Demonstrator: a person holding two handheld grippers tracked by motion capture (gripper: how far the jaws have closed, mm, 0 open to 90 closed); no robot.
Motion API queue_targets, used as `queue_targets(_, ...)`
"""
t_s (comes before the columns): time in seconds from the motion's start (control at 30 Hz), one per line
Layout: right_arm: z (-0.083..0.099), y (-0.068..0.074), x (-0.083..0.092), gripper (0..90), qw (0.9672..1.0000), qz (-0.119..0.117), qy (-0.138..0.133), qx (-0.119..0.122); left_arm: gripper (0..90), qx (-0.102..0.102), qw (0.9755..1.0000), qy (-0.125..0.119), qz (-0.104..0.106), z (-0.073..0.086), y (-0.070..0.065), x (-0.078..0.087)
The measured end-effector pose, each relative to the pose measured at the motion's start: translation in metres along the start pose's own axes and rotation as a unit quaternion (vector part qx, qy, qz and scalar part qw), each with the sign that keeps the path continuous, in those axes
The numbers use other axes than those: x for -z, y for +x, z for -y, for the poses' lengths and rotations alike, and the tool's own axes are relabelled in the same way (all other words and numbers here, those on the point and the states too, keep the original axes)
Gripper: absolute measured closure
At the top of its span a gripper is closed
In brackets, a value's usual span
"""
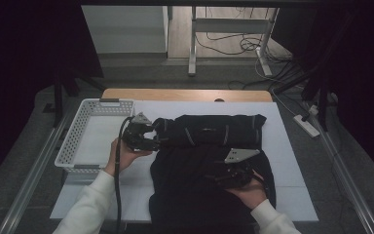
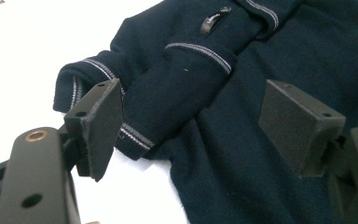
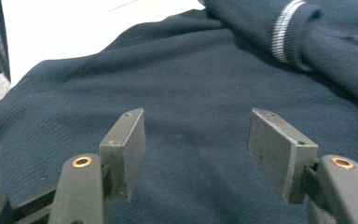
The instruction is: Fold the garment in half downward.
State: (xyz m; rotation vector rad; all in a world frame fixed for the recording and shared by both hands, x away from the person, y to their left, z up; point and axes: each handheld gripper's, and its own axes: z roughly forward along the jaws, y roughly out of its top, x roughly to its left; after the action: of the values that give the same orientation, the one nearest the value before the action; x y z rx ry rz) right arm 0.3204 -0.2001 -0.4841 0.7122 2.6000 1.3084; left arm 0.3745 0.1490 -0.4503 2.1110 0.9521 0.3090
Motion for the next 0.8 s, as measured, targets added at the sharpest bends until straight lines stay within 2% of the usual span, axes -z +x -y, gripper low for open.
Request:
queue_targets(0.17, 0.002, -0.011, 0.008, 36.6, 0.9998, 0.016, -0.003, -0.007, 22.8, -0.005, 1.0, 0.008, 0.001, -0.001, -0.001, -0.007)
queue_targets(0.4, 0.007, -0.027, 0.018, 35.7, 0.9988, 0.046, -0.006, -0.019, 22.7, -0.009, 0.9997, 0.021, -0.001, -0.003, -0.001, -0.025)
queue_targets(0.5, 0.009, -0.033, 0.022, 35.7, 0.9982, 0.053, -0.008, -0.026, 23.7, -0.01, 0.9997, 0.023, -0.002, -0.008, 0.002, -0.036)
queue_targets(0.6, 0.012, -0.038, 0.026, 35.7, 0.9975, 0.061, -0.009, -0.033, 23.3, -0.017, 0.9991, 0.038, -0.004, -0.014, 0.004, -0.049)
queue_targets(0.73, 0.016, -0.042, 0.028, 34.9, 0.9966, 0.073, -0.005, -0.037, 23.3, -0.017, 0.9989, 0.044, -0.004, -0.018, 0.007, -0.059)
queue_targets(0.8, 0.018, -0.044, 0.028, 34.8, 0.9963, 0.076, -0.005, -0.04, 24.0, -0.024, 0.9983, 0.052, -0.004, -0.019, 0.009, -0.067)
